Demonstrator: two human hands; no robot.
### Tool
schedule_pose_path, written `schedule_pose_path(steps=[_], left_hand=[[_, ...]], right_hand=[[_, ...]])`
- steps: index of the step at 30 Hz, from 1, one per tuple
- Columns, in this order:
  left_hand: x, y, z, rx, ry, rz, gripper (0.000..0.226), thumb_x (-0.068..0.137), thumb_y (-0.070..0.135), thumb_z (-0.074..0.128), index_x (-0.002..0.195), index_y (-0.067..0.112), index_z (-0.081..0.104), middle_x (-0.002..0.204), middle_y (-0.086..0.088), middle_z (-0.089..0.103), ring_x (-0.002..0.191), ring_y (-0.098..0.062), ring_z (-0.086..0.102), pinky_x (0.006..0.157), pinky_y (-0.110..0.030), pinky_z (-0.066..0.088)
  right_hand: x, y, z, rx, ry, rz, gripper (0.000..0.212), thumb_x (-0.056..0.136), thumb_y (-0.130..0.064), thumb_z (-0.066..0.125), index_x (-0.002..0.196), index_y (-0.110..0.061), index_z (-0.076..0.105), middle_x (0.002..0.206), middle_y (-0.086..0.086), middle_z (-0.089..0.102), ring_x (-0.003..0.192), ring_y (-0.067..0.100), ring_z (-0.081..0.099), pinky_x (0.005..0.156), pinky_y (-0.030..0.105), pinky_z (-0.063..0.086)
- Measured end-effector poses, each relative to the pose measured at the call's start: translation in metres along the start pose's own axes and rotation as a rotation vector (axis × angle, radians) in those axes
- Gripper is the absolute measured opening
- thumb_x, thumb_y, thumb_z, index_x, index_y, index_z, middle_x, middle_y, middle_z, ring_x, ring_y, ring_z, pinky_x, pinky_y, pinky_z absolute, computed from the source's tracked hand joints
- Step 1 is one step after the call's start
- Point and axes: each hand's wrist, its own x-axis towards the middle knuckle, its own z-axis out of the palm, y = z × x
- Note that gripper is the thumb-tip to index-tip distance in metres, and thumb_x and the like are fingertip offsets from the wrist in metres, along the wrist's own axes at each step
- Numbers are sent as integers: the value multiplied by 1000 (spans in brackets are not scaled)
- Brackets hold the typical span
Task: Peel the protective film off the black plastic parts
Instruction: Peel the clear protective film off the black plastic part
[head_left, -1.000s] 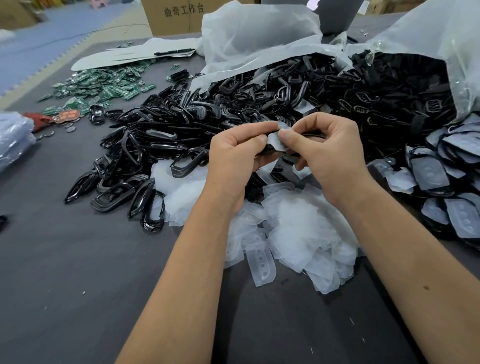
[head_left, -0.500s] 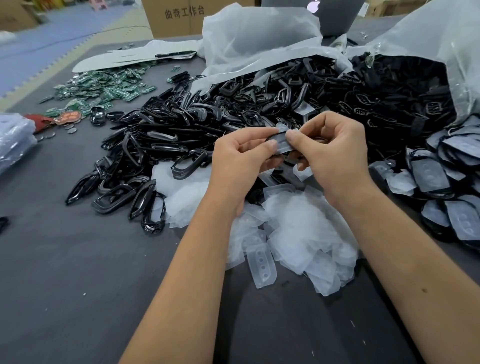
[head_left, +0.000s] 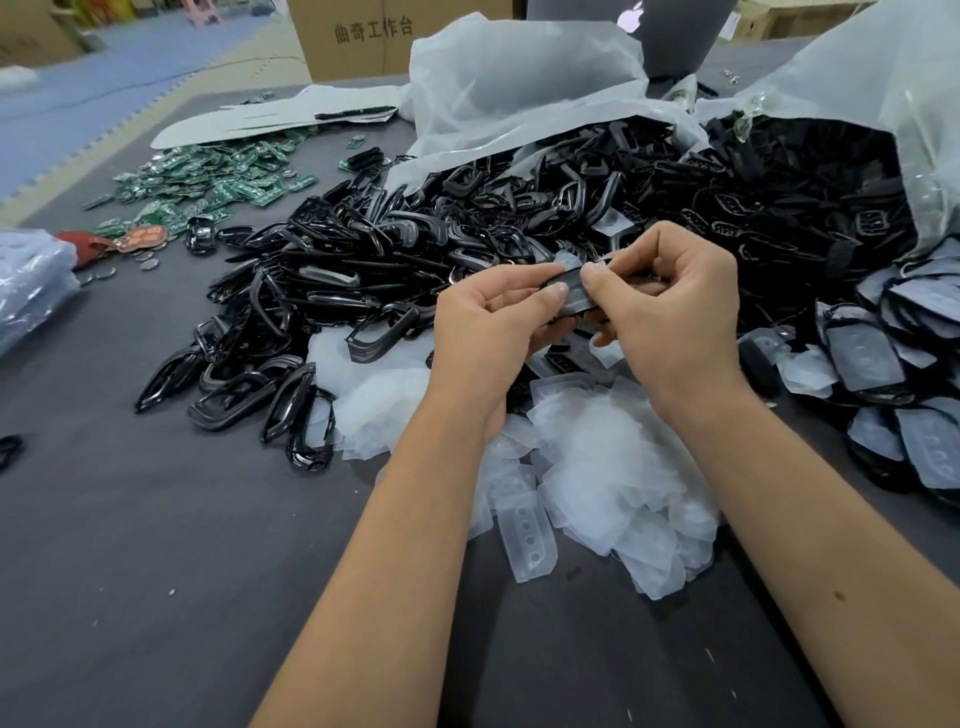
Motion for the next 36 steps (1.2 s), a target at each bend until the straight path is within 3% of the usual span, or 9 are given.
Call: schedule_pose_path(steps=[7, 18, 23, 28, 32, 36], left_hand=[[-1, -2, 2, 32, 35, 0, 17, 91, -8, 69, 98, 4, 76, 72, -2, 74, 72, -14, 72, 73, -28, 62], [-3, 0, 2, 83, 87, 59, 17, 84, -6, 78, 95, 7, 76, 94, -15, 77, 83, -23, 75, 70, -25, 59], [-4, 3, 2, 84, 71, 62, 18, 86, -8, 75, 96, 7, 76, 92, -12, 76, 81, -20, 74, 69, -23, 57], [-4, 5, 1, 94, 63, 47, 21, 87, -9, 73, 90, 11, 76, 87, -8, 76, 79, -20, 73, 66, -21, 56], [-3, 4, 1, 109, 68, 33, 20, 88, -9, 72, 90, 10, 75, 86, -7, 75, 79, -19, 71, 66, -23, 56], [-3, 3, 2, 115, 91, 21, 21, 88, -9, 72, 85, 12, 75, 85, -7, 73, 78, -18, 69, 63, -23, 55]], right_hand=[[4, 0, -4, -31, -28, 42, 19, 83, -23, 82, 73, -14, 68, 75, 5, 75, 62, 28, 73, 51, 43, 61], [1, -7, -5, 126, -106, 153, 23, 81, -10, 89, 73, -10, 67, 66, 3, 73, 59, 13, 71, 51, 23, 55], [2, -8, -6, 246, -87, 275, 31, 78, -7, 90, 86, -12, 61, 78, 6, 67, 64, 18, 69, 53, 24, 54], [5, -7, -6, 388, -211, 471, 14, 82, -7, 84, 84, -12, 71, 73, 2, 72, 59, 11, 65, 52, 21, 53], [4, -7, -5, 410, -219, 499, 11, 86, -1, 79, 81, -10, 74, 71, 4, 73, 55, 11, 64, 51, 19, 52], [3, -7, -2, 386, -186, 476, 12, 88, 6, 74, 85, -5, 75, 74, 7, 75, 64, 15, 70, 57, 21, 56]])
